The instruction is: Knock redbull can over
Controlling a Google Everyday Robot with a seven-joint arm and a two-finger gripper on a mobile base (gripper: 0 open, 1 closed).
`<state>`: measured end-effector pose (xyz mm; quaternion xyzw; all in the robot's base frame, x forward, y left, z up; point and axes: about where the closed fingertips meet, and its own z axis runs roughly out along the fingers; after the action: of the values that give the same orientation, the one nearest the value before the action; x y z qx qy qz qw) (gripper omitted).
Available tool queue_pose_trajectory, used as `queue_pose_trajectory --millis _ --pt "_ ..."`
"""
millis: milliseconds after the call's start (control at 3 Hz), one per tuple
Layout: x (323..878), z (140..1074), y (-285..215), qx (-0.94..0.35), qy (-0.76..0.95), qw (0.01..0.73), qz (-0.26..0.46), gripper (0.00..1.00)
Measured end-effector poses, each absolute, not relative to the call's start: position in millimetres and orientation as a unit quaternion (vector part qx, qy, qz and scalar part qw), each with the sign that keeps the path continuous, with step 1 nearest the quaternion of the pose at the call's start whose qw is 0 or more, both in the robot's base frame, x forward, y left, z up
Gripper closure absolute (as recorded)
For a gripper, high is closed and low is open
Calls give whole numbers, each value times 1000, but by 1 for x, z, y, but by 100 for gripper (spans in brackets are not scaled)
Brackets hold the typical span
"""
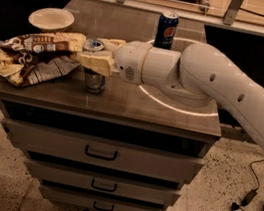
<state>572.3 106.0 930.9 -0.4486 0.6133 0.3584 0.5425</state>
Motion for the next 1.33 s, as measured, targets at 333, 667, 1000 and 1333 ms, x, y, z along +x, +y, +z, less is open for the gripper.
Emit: queue_pose_trajectory --millis 333,667,1000,1333 --pt "585 928 100 -432 617 539 377 87" --pt "599 944 100 -446 615 528 378 100" --pt "630 965 90 -504 614 499 346 100" --pt "659 976 77 -554 622 467 298 100"
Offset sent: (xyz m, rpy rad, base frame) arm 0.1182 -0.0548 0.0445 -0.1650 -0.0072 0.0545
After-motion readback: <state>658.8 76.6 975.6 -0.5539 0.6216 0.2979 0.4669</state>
